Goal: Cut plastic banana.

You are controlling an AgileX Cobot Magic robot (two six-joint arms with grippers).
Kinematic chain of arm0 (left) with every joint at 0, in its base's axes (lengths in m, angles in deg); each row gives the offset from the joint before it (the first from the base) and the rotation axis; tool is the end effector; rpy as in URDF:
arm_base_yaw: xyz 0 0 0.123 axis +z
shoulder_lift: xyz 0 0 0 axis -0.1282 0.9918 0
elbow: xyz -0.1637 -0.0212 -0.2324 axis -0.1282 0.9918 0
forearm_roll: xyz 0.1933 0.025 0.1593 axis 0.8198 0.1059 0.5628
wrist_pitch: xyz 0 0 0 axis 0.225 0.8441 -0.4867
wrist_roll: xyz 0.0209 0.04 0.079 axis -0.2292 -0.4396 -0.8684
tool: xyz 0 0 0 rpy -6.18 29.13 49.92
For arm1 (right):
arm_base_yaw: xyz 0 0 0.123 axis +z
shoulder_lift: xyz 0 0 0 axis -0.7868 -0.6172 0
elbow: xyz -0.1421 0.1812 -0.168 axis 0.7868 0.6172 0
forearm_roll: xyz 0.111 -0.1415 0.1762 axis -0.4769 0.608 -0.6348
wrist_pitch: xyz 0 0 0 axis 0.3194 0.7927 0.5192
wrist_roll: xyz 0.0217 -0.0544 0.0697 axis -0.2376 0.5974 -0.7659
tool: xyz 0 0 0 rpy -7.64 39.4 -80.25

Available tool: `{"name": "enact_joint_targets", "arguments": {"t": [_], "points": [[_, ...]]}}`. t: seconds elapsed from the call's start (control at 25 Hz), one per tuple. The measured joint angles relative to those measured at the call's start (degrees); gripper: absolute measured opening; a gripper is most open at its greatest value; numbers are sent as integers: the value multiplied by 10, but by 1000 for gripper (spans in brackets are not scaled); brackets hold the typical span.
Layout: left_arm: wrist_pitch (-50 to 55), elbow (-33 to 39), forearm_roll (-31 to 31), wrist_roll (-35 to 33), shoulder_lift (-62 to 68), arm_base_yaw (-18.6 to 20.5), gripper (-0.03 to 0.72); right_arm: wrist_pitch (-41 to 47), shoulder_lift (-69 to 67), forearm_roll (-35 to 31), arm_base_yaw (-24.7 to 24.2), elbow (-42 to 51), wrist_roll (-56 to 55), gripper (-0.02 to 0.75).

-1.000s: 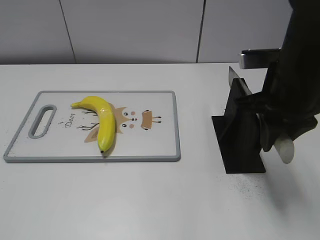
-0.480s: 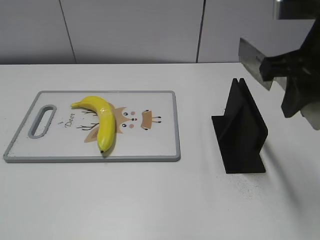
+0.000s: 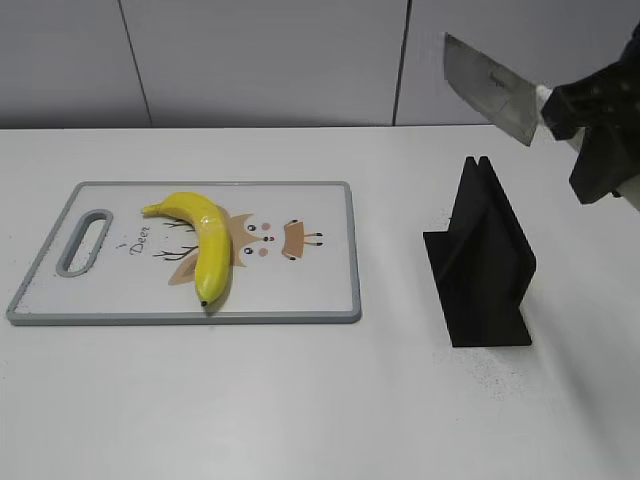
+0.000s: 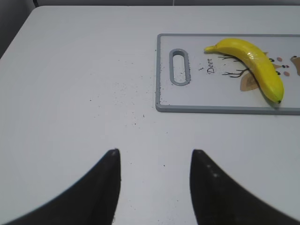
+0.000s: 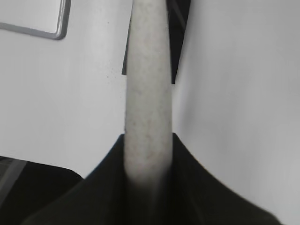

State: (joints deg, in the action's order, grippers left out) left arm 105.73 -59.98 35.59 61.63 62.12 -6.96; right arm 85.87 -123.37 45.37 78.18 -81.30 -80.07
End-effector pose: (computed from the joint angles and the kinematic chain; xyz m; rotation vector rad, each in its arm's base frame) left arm -0.0031 -0.0007 0.2667 0.1106 2.0910 0.0621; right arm 0.2394 0.1131 0.3311 -0.2453 2.8316 0.0860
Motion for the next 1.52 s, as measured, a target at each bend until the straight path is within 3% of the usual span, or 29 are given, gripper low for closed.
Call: {"name": "enact_joint_targets", "arguments": {"t": [0.12, 0.4, 0.68, 0.92, 1.12, 1.52], "points": [[0, 0, -6, -15, 0, 0, 480, 0, 0, 0, 0, -1, 58, 162], [-20, -20, -61, -67, 21, 0, 633, 1, 0, 0, 0, -5, 181, 162], [-107, -76, -79, -125, 141, 0, 645, 2, -5, 0, 0, -54, 250, 162], [-122, -163, -84, -177, 299, 0, 645, 2, -57, -1, 0, -111, 278, 162], [-131, -236, -118, -263, 412, 0, 643, 2, -110, -9, 0, -165, 325, 162], [-80, -380, -235, -518, 618, 0, 631, 2, -241, -37, 0, -282, 472, 162]]}}
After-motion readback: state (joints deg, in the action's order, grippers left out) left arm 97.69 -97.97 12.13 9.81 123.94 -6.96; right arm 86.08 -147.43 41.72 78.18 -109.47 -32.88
